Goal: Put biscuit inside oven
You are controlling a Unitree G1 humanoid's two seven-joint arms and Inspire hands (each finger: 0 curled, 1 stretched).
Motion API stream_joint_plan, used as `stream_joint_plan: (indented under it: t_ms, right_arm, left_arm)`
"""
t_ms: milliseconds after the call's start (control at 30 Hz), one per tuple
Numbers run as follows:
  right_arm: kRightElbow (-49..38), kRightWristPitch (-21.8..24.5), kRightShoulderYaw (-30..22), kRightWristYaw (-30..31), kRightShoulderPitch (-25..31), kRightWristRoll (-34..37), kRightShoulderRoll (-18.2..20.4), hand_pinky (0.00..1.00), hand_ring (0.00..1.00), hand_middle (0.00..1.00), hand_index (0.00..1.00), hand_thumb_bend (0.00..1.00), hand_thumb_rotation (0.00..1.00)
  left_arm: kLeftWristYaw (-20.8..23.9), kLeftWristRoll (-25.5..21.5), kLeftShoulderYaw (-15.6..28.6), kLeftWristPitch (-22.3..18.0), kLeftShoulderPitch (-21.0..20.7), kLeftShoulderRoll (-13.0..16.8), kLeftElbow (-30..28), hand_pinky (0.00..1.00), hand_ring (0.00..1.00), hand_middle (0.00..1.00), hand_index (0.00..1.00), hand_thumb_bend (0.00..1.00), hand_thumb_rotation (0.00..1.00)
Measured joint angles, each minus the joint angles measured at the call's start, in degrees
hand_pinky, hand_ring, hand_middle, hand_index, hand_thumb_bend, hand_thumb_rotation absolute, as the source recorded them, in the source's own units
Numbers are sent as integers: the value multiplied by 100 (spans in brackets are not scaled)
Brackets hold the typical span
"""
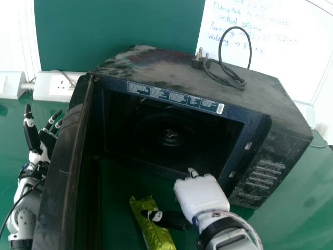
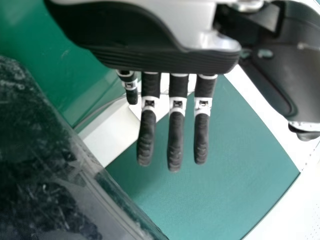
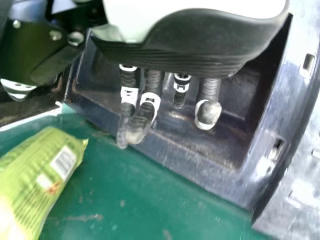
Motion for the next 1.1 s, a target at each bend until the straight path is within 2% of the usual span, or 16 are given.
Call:
stream_joint_plan:
  t_ms: [67, 100, 133, 200, 233, 300, 367, 400, 467, 567, 767, 933, 1000, 1100]
  right_arm:
    - [3, -227, -110, 11, 49, -33, 89, 0, 8, 19, 66, 100, 94]
    - [7, -340, -161, 27, 64, -55, 134, 1, 13, 25, 65, 100, 96]
    - [22, -474, -194, 42, 76, -67, 147, 5, 25, 38, 61, 100, 97]
    - [90, -747, -233, 74, 114, -78, 142, 11, 43, 55, 60, 100, 97]
    - [125, -882, -250, 99, 148, -88, 140, 16, 52, 64, 62, 100, 98]
    - [174, -1072, -280, 156, 211, -127, 165, 23, 64, 75, 67, 100, 96]
    - [224, -1113, -323, 216, 250, -129, 312, 19, 73, 82, 74, 100, 92]
    - [249, -1109, -347, 219, 285, -123, 422, 11, 79, 86, 79, 100, 92]
    - [295, -1100, -374, 213, 388, -59, 640, 2, 92, 96, 90, 100, 93]
    - [353, -1096, -430, 218, 555, 64, 845, 0, 98, 99, 96, 100, 96]
    - [631, -1027, -529, 360, 645, 207, 1152, 0, 100, 100, 100, 100, 90]
    - [745, -1040, -580, 158, 693, 479, 1137, 0, 98, 100, 98, 100, 99]
    - [753, -1061, -578, 57, 736, 502, 1128, 0, 99, 100, 98, 100, 98]
    - [754, -1061, -566, 33, 746, 500, 1156, 0, 100, 100, 100, 100, 91]
  left_arm:
    - [54, -3, -1, 17, 7, -11, -70, 24, 32, 42, 49, 52, 8]
    - [69, -4, -4, 28, 8, -18, -97, 24, 32, 42, 49, 52, 8]
    - [78, -4, -10, 31, 8, -23, -107, 24, 32, 42, 49, 52, 8]
    - [100, -1, -28, 32, 8, -34, -114, 24, 32, 42, 49, 52, 8]
    - [101, -1, -49, 32, 8, -38, -114, 24, 32, 42, 49, 52, 8]
    - [103, -1, -92, 32, 6, -51, -114, 23, 32, 42, 49, 52, 8]
    - [103, 0, -122, 32, -2, -59, -108, 23, 32, 42, 49, 52, 8]
    - [102, 0, -132, 30, -10, -60, -96, 23, 32, 42, 49, 52, 8]
    - [101, 6, -145, 24, -20, -59, -66, 23, 32, 42, 49, 52, 8]
    - [95, 18, -169, 6, -41, -58, 7, 22, 32, 42, 49, 52, 8]
    - [92, 130, -199, -15, -135, -58, 67, 22, 32, 42, 49, 52, 8]
    - [69, 227, -219, -98, -177, -58, 134, 22, 32, 42, 49, 52, 8]
    - [48, 264, -224, -130, -184, -57, 207, 23, 32, 42, 49, 52, 8]
    - [2, 354, -242, -197, -214, -57, 316, 23, 32, 42, 49, 52, 8]
